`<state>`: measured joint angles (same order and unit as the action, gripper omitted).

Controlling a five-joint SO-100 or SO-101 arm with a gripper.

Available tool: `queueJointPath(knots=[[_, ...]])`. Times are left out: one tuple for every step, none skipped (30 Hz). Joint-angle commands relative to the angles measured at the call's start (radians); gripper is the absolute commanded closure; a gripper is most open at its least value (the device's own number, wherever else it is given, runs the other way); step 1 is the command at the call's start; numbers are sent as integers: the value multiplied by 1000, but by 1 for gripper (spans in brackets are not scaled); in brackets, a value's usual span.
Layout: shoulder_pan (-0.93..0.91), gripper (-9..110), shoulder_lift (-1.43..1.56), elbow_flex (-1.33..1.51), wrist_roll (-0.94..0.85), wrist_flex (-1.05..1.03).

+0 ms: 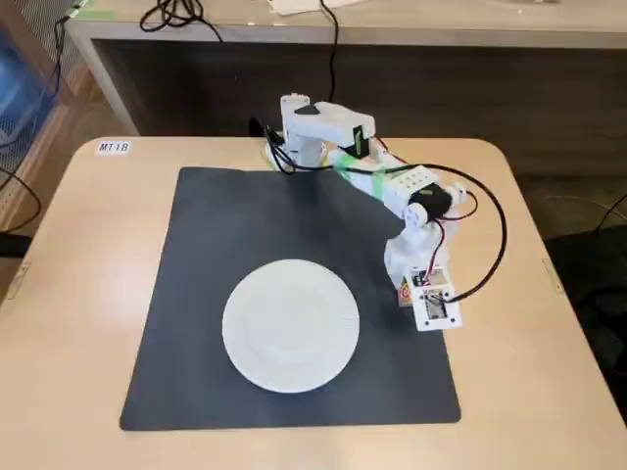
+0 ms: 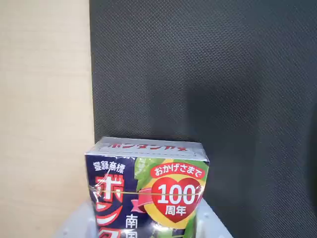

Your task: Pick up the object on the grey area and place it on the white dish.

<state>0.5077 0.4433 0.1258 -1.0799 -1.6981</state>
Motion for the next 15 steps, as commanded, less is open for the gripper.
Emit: queueJointPath(knots=[[-37, 86, 77, -17, 0, 3], [-43, 86, 97, -17, 0, 2], [-52, 87, 120, -11, 0, 2], [-61, 87, 143, -8, 0, 0], [-72, 87, 164, -8, 0, 0], [-83, 87, 184, -6, 0, 0], [-95, 87, 204, -3, 2, 0], [-106, 87, 224, 0, 2, 0], [-118, 87, 244, 5, 2, 0], [-129, 87, 261, 9, 2, 0], [-140, 87, 276, 15, 2, 0], [-153, 87, 291, 23, 3, 0], [-167, 87, 304, 34, 3, 0], [-183, 87, 314, 43, 3, 0], [-201, 87, 324, 51, 6, 0]])
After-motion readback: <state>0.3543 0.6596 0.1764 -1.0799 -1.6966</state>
